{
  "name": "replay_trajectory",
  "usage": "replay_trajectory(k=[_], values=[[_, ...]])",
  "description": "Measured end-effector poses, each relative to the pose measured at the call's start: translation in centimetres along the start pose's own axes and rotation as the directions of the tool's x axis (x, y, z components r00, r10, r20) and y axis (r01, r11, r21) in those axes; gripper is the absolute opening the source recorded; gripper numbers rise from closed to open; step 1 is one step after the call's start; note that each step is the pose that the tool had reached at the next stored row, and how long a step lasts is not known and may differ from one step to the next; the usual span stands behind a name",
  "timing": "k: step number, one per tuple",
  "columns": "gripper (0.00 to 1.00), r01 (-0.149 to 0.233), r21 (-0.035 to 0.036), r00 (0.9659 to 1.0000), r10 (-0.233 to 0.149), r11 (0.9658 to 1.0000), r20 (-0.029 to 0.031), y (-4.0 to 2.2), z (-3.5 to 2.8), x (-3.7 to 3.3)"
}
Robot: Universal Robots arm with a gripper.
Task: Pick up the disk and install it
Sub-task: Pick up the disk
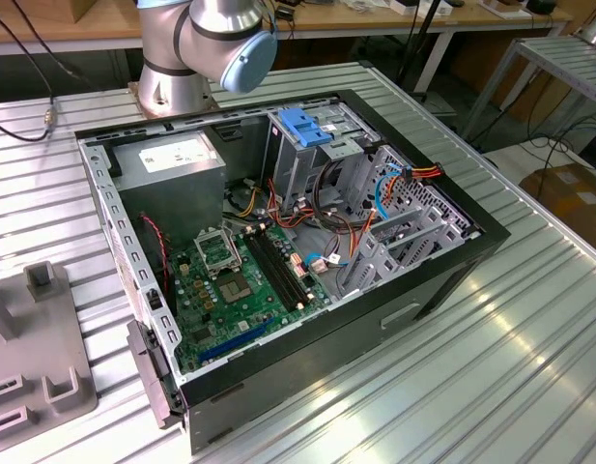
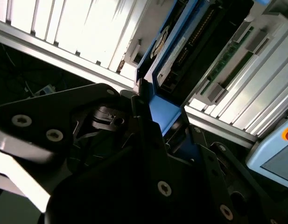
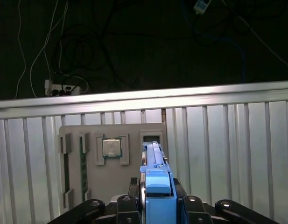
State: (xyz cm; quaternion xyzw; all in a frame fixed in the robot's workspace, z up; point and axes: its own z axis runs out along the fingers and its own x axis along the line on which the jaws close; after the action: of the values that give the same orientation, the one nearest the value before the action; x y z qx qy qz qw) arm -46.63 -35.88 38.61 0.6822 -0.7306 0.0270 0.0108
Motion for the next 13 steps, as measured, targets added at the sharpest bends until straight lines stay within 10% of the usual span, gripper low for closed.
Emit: replay_trajectory(k=[13], values=[[0.37, 0.000, 0.0000, 1.0000, 0.000, 1.0000, 0.0000, -0.08, -3.22, 0.17]])
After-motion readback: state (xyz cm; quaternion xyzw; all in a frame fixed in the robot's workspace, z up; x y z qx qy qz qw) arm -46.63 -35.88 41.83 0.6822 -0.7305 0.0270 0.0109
